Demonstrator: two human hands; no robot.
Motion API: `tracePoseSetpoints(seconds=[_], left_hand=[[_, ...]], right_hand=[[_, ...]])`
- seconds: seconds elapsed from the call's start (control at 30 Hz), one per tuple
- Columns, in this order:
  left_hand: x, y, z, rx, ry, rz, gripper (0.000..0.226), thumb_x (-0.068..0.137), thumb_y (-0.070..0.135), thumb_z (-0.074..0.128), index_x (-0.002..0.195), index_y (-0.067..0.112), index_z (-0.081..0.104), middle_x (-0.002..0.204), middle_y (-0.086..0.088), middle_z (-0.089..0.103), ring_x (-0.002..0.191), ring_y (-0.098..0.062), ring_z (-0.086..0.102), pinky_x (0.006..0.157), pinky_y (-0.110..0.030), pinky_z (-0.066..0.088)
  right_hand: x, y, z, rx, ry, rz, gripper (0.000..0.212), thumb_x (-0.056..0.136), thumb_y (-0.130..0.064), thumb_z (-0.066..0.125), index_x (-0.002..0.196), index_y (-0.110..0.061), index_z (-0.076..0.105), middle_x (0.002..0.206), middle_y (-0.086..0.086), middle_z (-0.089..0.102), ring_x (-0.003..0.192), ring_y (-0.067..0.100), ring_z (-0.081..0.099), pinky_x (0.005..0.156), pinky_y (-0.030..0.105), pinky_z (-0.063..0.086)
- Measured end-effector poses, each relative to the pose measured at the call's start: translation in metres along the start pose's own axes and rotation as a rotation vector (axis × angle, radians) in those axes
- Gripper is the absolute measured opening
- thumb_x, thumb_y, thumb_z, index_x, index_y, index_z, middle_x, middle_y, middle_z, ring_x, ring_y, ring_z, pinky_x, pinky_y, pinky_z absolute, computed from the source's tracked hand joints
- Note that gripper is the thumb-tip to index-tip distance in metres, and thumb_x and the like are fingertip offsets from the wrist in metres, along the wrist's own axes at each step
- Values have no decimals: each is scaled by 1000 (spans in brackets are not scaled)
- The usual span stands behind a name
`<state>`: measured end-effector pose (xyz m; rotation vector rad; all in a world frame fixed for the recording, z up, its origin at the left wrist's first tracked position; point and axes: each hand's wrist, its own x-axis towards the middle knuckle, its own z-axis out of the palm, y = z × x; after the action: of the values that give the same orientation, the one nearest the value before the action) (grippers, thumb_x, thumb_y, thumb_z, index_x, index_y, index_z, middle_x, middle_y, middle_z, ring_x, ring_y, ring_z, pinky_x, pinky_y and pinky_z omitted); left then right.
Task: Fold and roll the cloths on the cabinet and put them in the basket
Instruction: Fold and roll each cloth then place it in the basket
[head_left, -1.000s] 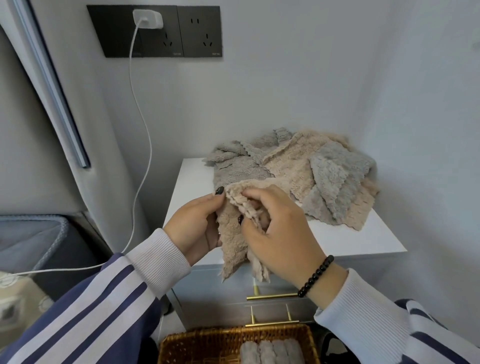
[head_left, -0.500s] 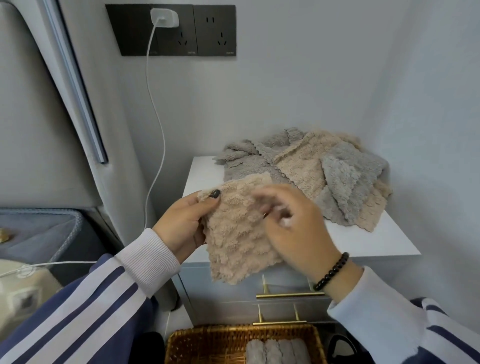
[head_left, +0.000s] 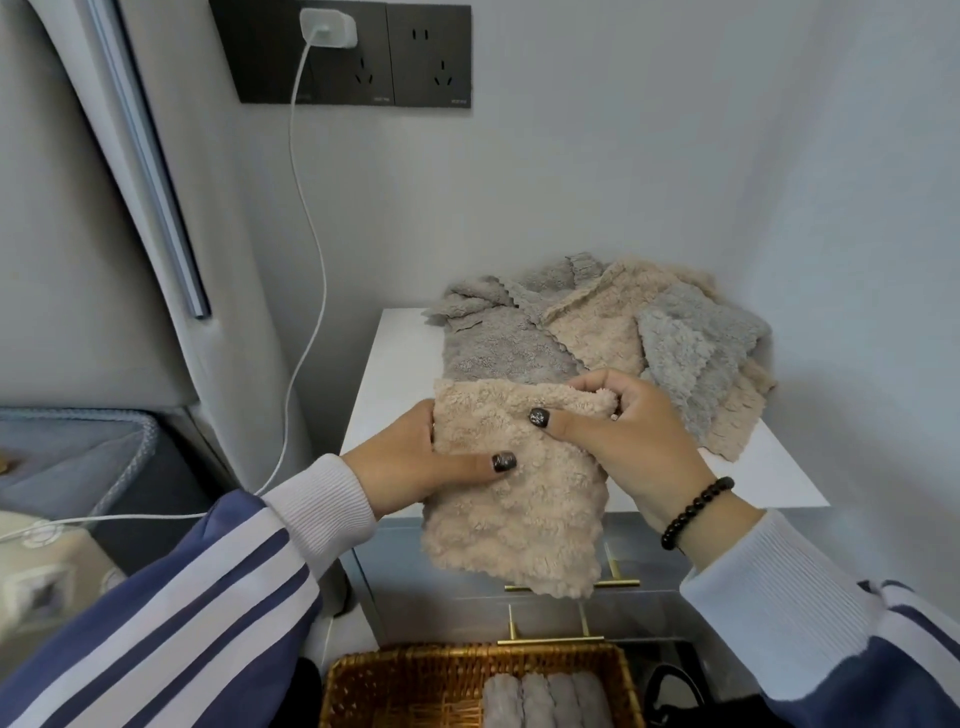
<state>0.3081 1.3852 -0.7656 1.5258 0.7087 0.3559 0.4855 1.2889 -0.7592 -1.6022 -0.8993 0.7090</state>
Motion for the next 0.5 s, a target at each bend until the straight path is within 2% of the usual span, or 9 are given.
tracePoseSetpoints(seconds=[0.07, 0.13, 0.23, 0.3, 0.33, 0.4, 0.47, 0.5], left_hand=[[4, -4, 1, 87, 9, -43, 59, 65, 24, 87, 114, 20, 55, 105, 2, 70, 94, -14, 69, 74, -28, 58], [6, -3, -2, 158, -1, -55, 40, 77, 9, 77, 109, 21, 55, 103, 3, 69, 93, -13, 68, 79, -28, 57], [5, 4, -9, 153, -154, -47, 39, 76, 4, 72, 112, 13, 60, 101, -2, 72, 92, -18, 69, 76, -29, 57], [5, 11, -12, 160, -142, -47, 40, 73, 8, 69, 113, 13, 62, 103, -8, 72, 91, -24, 69, 76, -35, 58], [8, 13, -12, 223, -63, -23, 36, 76, 7, 71, 110, 17, 63, 102, -9, 72, 89, -24, 69, 77, -36, 58], [13, 14, -13, 426, 227, 65, 30, 82, 10, 70, 105, 27, 62, 100, 0, 69, 88, -17, 66, 78, -30, 55], [17, 11, -10, 604, 514, 205, 31, 85, 13, 65, 110, 30, 57, 104, 10, 65, 92, -11, 61, 87, -29, 51], [18, 8, -8, 662, 578, 263, 33, 88, 12, 62, 116, 28, 56, 110, 11, 63, 96, -8, 58, 94, -29, 48]], right_hand=[[0, 1, -4, -90, -12, -10, 33, 65, -22, 87, 88, -24, 64, 77, 3, 62, 60, 17, 53, 53, 27, 49], [-1, -2, -10, -138, -132, 46, 39, 63, -20, 88, 93, -23, 63, 88, 0, 64, 66, 14, 59, 54, 26, 50], [-8, -5, -17, -179, -394, 217, 48, 68, -17, 85, 108, -24, 60, 95, -2, 67, 80, 9, 68, 71, 25, 57], [-10, 0, -14, -156, -421, 236, 40, 73, -13, 81, 106, -22, 61, 95, 1, 72, 85, 15, 71, 82, 32, 57], [-9, 4, -10, -121, -393, 219, 36, 75, -12, 79, 105, -20, 63, 96, 4, 73, 87, 19, 71, 84, 37, 57], [-5, 13, -1, -46, -277, 193, 32, 78, -14, 77, 106, -18, 63, 98, 4, 73, 88, 21, 71, 82, 40, 57], [2, 24, 8, -88, -123, 168, 35, 78, -21, 76, 109, -19, 59, 105, -1, 68, 94, 17, 66, 83, 34, 55], [5, 29, 12, -163, -62, 147, 38, 79, -25, 76, 111, -19, 56, 109, -4, 64, 99, 14, 62, 85, 29, 51]])
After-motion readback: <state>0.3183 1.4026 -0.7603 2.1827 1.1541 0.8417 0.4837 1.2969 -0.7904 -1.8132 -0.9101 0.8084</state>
